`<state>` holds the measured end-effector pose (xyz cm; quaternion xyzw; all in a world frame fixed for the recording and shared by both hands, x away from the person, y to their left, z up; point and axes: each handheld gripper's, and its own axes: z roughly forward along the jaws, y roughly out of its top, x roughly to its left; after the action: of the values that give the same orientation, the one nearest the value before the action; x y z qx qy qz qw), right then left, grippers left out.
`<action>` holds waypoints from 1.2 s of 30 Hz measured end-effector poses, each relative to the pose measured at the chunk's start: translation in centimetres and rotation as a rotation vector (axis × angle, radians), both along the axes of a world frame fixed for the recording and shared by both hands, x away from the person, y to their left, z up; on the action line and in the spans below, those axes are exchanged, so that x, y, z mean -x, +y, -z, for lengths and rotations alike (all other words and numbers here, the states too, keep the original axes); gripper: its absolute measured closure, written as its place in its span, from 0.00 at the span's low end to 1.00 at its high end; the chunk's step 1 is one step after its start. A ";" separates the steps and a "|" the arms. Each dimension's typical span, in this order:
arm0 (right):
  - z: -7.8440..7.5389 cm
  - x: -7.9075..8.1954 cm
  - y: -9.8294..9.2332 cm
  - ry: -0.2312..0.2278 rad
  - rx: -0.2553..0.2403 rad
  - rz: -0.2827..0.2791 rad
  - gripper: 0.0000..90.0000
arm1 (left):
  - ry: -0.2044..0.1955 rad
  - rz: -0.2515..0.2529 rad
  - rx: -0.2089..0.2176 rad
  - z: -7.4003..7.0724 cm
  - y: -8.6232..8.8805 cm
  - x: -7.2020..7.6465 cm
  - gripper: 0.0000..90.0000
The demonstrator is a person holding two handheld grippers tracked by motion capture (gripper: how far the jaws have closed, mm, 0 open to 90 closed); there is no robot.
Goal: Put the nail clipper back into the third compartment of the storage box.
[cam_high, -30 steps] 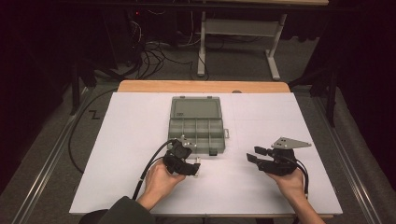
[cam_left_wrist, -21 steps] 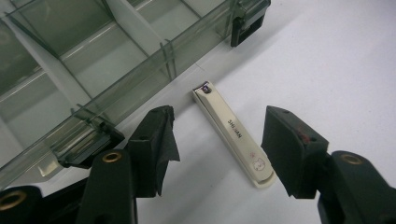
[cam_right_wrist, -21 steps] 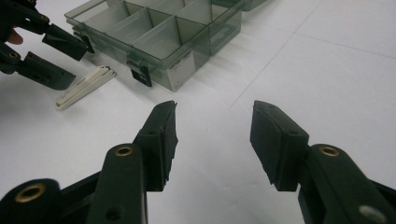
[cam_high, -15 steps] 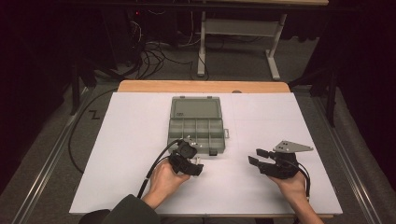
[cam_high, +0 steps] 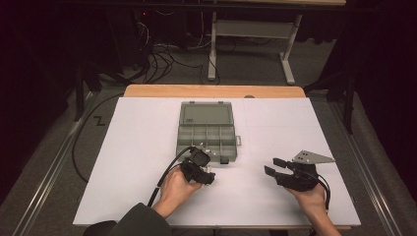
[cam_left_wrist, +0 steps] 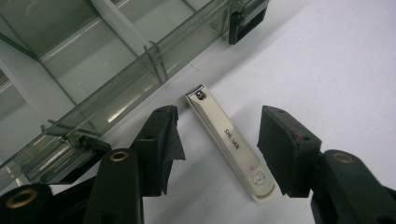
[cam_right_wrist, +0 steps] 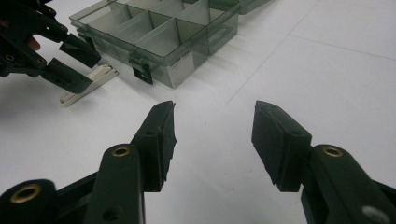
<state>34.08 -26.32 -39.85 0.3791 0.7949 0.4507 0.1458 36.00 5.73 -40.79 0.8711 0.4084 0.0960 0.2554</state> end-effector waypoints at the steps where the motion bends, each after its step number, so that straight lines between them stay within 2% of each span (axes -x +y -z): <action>1: 0.0 0.1 -0.1 0.000 -0.002 0.001 0.57 | 0.002 0.001 -0.002 0.0 0.0 0.0 0.52; 7: 0.2 0.3 -0.4 -0.005 -0.009 0.008 0.56 | 0.007 0.006 -0.010 0.1 -0.2 -0.1 0.54; 13: 0.3 0.4 -0.4 -0.010 -0.007 0.007 0.56 | 0.011 0.020 -0.037 0.4 -0.5 -0.1 0.59; 21: 0.3 0.5 -0.4 -0.016 -0.007 0.007 0.56 | 0.013 0.031 -0.039 0.4 -0.4 -0.2 0.64; 32: 0.5 1.0 -0.6 -0.027 -0.008 0.004 0.54 | 0.015 0.049 -0.052 0.3 -0.2 -0.5 0.77; 36: 0.5 1.1 -0.5 -0.035 -0.008 0.004 0.53 | 0.024 0.052 -0.043 0.3 0.1 -0.7 0.83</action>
<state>33.02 -26.83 -40.39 0.3734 0.7897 0.4600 0.1593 36.73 5.78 -41.06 0.8878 0.3864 0.0879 0.2342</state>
